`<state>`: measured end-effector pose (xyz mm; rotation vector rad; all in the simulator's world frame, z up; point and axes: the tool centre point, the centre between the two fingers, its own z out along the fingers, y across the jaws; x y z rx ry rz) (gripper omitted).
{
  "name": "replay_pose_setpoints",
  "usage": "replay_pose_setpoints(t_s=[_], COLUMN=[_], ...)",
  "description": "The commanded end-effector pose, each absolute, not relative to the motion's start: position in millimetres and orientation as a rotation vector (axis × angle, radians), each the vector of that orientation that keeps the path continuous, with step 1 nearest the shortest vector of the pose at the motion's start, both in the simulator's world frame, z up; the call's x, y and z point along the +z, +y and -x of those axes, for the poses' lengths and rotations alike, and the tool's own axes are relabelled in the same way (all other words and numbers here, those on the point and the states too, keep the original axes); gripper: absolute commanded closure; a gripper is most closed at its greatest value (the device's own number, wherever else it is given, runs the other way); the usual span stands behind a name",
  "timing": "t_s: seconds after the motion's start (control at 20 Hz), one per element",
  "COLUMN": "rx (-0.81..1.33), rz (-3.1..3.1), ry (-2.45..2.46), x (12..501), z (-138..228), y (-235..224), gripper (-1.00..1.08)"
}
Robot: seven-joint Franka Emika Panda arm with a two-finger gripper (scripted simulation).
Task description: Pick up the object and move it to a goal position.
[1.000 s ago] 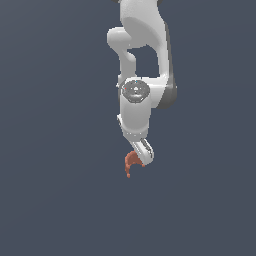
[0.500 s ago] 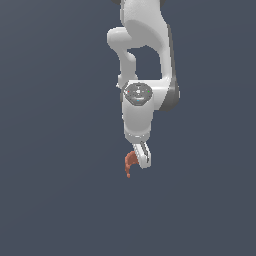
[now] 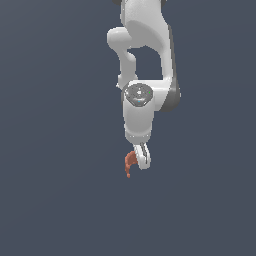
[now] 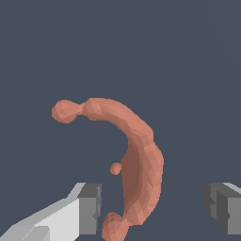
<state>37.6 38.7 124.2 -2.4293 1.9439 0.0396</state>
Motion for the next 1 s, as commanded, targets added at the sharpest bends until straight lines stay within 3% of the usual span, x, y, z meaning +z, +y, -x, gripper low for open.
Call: replay_pose_setpoints(t_s=[0.0,0.5,0.55,0.95], rx=[0.040,0.040,0.040,0.040], rz=[2.429,2.425,2.425,2.425], ry=[1.944,1.950,1.950,1.950], x=[122.6,94.2,94.2,94.2], z=[-37.6,-36.9,-36.9,-36.9], y=[38.8,39.7,39.7,39.7], gripper=[-0.60,-0.60,1.08,1.08])
